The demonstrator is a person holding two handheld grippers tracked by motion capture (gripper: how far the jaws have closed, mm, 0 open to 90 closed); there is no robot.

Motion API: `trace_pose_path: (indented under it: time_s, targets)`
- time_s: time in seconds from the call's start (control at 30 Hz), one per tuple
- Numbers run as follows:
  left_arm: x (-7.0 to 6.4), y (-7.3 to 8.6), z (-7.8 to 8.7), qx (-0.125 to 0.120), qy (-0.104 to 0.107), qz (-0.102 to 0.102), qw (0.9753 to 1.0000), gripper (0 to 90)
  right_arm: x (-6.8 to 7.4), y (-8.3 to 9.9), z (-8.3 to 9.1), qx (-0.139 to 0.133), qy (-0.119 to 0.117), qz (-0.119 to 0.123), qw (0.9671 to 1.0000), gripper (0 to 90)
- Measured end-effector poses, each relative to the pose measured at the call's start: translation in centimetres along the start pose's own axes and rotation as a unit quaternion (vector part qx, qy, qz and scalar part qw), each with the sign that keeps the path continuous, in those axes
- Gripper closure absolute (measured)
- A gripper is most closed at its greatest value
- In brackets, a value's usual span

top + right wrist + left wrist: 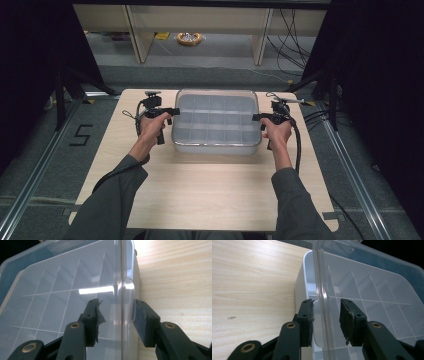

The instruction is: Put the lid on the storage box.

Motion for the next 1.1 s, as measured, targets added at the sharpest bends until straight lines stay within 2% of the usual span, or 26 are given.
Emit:
trace_pose_path:
  time_s: [0.03,0.07,0.17,0.2,0.23,0.27,0.3,0.37,0.4,0.43,0.47,0.6,0.63,0.67,0.7,0.73,0.97,1.0,1.03,1.07,1.1]
  targets:
    - [0.1,0.0,-0.1,0.001,-0.001,-0.001,1.0,62.2,-0.1,0.0,-0.1,0.002,-0.003,0.004,1.0,57.7]
    - [0.1,0.1,-0.3,0.0,0.0,0.002,1.0,62.0,0.1,0.1,-0.2,0.001,-0.012,-0.007,0.9999,57.3]
    - [0.2,0.2,-0.5,0.001,0.001,0.005,1.0,61.6,0.0,0.1,-0.4,0.002,-0.001,-0.014,0.9999,57.0]
    - [0.3,0.2,-0.7,0.003,0.0,0.007,1.0,61.6,-0.5,0.0,-0.5,-0.001,0.006,0.012,0.9999,56.9]
    - [0.3,0.2,-0.8,0.003,0.002,0.008,1.0,61.4,-0.4,0.0,-0.7,-0.004,-0.005,0.008,0.9999,56.6]
    - [0.3,0.2,-1.0,0.001,0.004,0.009,0.9999,61.5,-0.5,0.1,-0.8,0.001,0.008,-0.007,0.9999,56.5]
    - [0.3,0.2,-1.0,0.001,0.004,0.009,0.9999,61.7,-0.5,0.1,-0.9,0.001,0.003,-0.013,0.9999,56.2]
    - [0.2,0.2,-1.0,0.002,0.002,0.007,1.0,61.7,-0.7,0.1,-0.9,0.001,0.01,-0.009,0.9999,56.2]
    - [0.1,0.1,-1.0,0.001,0.001,0.007,1.0,61.6,-0.8,0.1,-0.9,-0.002,0.001,0.001,1.0,56.2]
    - [0.1,0.1,-1.1,0.0,0.001,0.007,1.0,61.7,-0.8,0.0,-1.0,-0.004,-0.011,-0.003,0.9999,56.2]
    - [0.1,0.1,-1.1,0.0,0.001,0.007,1.0,61.6,-0.8,0.0,-1.0,-0.004,-0.011,-0.003,0.9999,56.2]
    - [0.1,0.1,-1.2,-0.005,-0.001,0.004,1.0,61.7,-0.8,0.0,-1.0,0.003,0.008,-0.012,0.9999,55.3]
    - [0.1,0.1,-1.2,-0.005,-0.003,0.002,1.0,61.7,-0.8,0.0,-1.0,0.001,0.006,-0.011,0.9999,55.2]
    - [0.2,0.0,-1.2,-0.009,-0.006,0.0,0.9999,61.6,-0.7,0.0,-1.1,-0.001,-0.007,-0.001,1.0,55.1]
    - [0.2,0.0,-1.3,-0.012,-0.01,-0.001,0.9999,61.5,-0.9,0.1,-1.1,0.0,0.001,0.01,1.0,55.0]
    - [0.3,0.0,-1.3,-0.013,-0.015,-0.002,0.9998,61.7,-0.6,0.0,-1.2,-0.002,-0.001,-0.008,1.0,54.6]
    - [0.3,-0.2,-1.2,-0.01,-0.011,-0.01,0.9998,60.5,-0.2,0.1,-1.3,0.004,0.004,0.003,1.0,51.1]
    - [0.3,-0.2,-1.1,-0.009,-0.009,-0.008,0.9999,60.5,-0.3,0.0,-1.4,-0.005,0.006,0.026,0.9996,50.0]
    - [0.4,-0.2,-1.1,-0.007,-0.008,-0.006,0.9999,60.2,-0.5,0.2,-1.3,0.009,0.025,0.04,0.9989,49.4]
    - [0.7,-0.2,-1.1,-0.008,-0.008,0.002,0.9999,59.7,0.0,0.2,-1.2,0.007,0.017,0.019,0.9996,49.6]
    - [0.7,-0.2,-1.1,-0.008,-0.008,0.002,0.9999,59.6,0.0,0.2,-1.2,0.007,0.017,0.019,0.9996,49.6]
Point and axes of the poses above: each handheld gripper's, and its own axes: z roughly backward along the jaws, y roughly out of its underside, x roughly to its left, the point moved 7 cm from there along -z, roughly forward along the jaws, and after that the axes turned 4 degrees about x, right-handed, at the moved point
